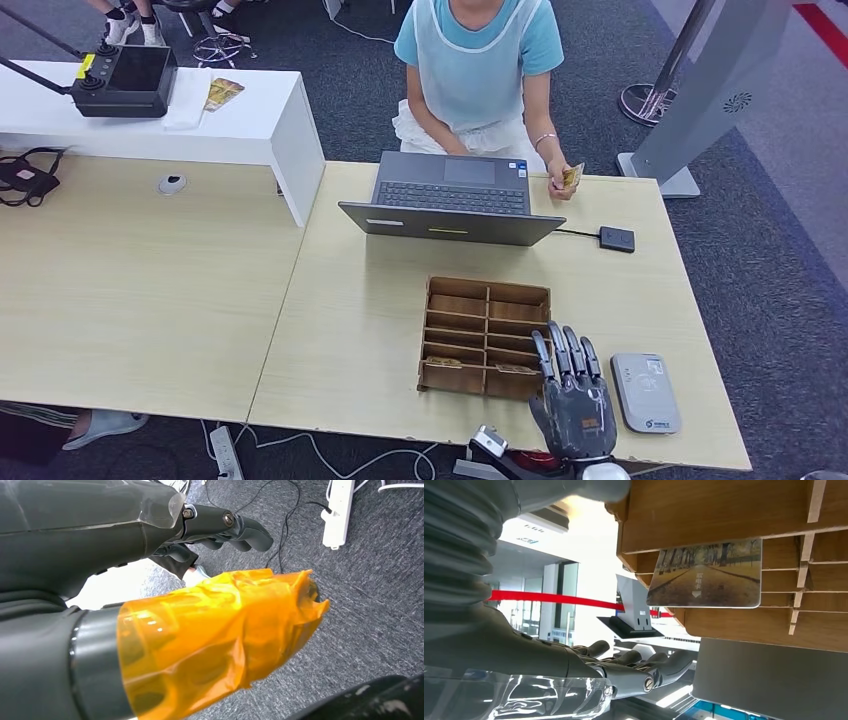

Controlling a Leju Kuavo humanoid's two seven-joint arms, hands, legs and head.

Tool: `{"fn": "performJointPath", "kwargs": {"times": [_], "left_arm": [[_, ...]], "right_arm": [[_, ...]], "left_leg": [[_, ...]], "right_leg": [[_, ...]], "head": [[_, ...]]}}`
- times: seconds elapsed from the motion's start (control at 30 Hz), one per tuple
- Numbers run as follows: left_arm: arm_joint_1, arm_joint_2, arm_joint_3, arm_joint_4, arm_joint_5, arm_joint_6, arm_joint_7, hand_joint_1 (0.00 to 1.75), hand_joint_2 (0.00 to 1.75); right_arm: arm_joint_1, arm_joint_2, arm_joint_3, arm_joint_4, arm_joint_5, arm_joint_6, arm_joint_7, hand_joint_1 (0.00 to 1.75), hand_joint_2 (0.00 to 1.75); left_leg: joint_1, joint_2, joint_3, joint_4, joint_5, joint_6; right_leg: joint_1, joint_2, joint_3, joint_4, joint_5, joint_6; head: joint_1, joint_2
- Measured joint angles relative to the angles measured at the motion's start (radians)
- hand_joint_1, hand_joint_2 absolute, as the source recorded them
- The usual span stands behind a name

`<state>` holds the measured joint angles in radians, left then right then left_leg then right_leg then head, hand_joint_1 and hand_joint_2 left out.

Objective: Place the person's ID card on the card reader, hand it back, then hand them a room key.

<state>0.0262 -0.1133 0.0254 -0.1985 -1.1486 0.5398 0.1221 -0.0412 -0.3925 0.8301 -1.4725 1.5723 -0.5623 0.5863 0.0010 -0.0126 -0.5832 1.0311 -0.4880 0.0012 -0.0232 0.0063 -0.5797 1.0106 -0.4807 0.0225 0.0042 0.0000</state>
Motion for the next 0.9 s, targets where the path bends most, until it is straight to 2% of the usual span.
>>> {"fn": "performJointPath", "kwargs": {"times": [0.17,0.3,0.7,0.83,0.9], "left_arm": [[0.000,0.000,0.000,0.000,0.000,0.000,-0.002,0.00,0.00],[0.000,0.000,0.001,0.000,0.000,0.000,-0.007,0.00,0.00],[0.000,0.000,0.001,0.000,0.000,0.000,-0.014,0.00,0.00],[0.000,0.000,0.001,0.000,0.000,0.000,-0.014,0.00,0.00],[0.000,0.000,0.001,0.000,0.000,0.000,-0.014,0.00,0.00]], "right_arm": [[-0.003,0.000,0.000,0.000,0.000,0.001,0.000,0.92,1.75],[-0.005,0.000,0.000,0.000,0.000,-0.001,-0.006,1.23,1.75],[-0.018,0.000,0.000,-0.006,0.000,0.000,-0.015,1.27,1.75],[-0.019,0.000,0.000,-0.006,0.000,0.000,-0.015,1.35,1.75],[-0.019,0.000,0.000,-0.006,0.000,-0.001,-0.015,1.46,1.75]], "left_leg": [[0.000,0.000,0.000,0.000,0.000,0.000],[0.000,0.000,0.000,0.000,0.000,0.000],[0.000,0.000,0.000,0.000,0.000,0.000],[0.000,0.000,0.000,0.000,0.000,0.000],[0.000,0.000,0.000,0.000,0.000,0.000]], "right_leg": [[0.000,0.000,0.000,0.000,0.000,0.000],[0.000,0.000,0.000,0.000,0.000,0.000],[0.000,0.000,0.000,0.000,0.000,0.000],[0.000,0.000,0.000,0.000,0.000,0.000],[0.000,0.000,0.000,0.000,0.000,0.000]], "head": [[0.000,0.000],[0.000,0.000],[0.000,0.000],[0.000,0.000],[0.000,0.000]]}}
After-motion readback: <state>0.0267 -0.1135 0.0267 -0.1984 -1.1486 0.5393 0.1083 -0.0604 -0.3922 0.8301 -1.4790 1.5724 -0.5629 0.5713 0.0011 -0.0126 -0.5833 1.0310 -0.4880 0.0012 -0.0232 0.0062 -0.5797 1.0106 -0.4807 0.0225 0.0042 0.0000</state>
